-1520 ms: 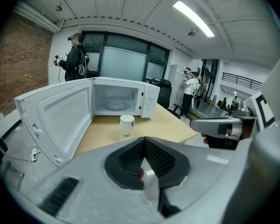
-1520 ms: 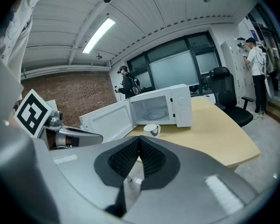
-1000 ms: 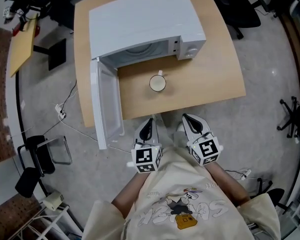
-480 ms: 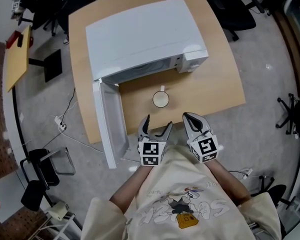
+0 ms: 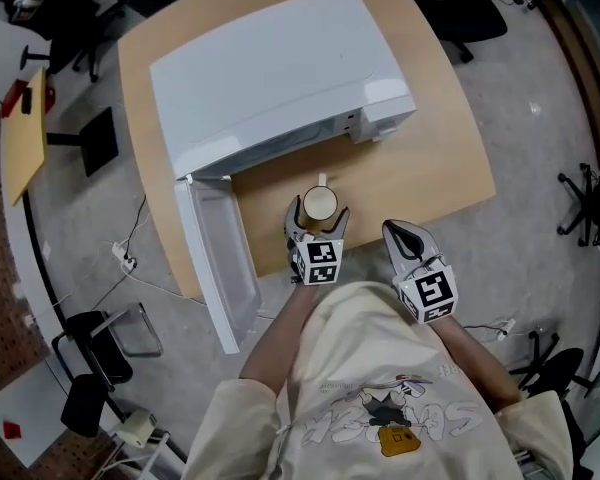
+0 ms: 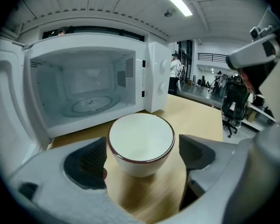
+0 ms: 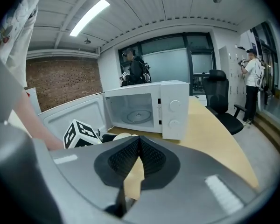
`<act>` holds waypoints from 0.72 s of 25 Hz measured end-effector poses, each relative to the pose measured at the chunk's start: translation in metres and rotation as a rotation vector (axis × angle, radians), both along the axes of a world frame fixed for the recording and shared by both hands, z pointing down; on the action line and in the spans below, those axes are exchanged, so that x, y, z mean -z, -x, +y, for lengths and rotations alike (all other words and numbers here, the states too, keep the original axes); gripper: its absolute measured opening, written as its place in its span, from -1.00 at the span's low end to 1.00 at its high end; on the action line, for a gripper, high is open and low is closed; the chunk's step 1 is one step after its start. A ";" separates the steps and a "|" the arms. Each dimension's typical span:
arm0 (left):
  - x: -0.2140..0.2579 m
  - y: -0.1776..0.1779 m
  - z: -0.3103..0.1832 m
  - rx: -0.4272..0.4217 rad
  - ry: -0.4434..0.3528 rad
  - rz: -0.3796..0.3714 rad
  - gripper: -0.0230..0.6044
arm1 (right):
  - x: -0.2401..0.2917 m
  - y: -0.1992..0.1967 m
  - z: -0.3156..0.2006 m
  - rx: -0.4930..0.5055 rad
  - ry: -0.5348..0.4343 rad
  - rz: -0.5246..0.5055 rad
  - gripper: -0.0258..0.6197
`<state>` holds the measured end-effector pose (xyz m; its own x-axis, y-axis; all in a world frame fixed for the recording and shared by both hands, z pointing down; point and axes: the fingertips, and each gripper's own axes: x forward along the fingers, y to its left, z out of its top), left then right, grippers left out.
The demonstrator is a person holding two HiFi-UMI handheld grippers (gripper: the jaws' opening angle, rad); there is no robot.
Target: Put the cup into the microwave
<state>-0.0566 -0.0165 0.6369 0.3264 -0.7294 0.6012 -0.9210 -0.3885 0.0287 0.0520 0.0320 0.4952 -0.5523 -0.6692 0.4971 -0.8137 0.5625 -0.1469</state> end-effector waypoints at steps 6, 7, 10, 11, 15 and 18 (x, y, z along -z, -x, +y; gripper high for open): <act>-0.005 -0.001 -0.012 -0.036 -0.027 -0.039 0.34 | 0.000 -0.016 -0.004 -0.036 0.006 0.016 -0.90; -0.004 -0.002 -0.013 -0.038 -0.028 -0.036 0.34 | 0.001 -0.017 -0.006 -0.039 0.004 0.016 -0.90; -0.003 0.002 -0.013 -0.030 -0.016 -0.042 0.33 | 0.007 -0.022 -0.009 -0.053 -0.003 0.015 -0.90; -0.002 0.005 -0.012 -0.020 -0.010 -0.038 0.33 | 0.009 -0.023 -0.010 -0.057 -0.006 0.015 -0.90; 0.020 0.024 -0.021 0.041 -0.020 -0.015 0.33 | 0.009 -0.020 -0.017 -0.055 -0.017 -0.003 -0.90; 0.056 0.036 -0.039 0.096 -0.059 0.007 0.33 | 0.010 -0.015 -0.024 -0.049 -0.027 -0.023 -0.90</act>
<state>-0.0930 -0.0552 0.5811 0.2573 -0.7917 0.5541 -0.9540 -0.2994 0.0152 0.0667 0.0084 0.4850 -0.5300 -0.7085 0.4660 -0.8367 0.5264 -0.1511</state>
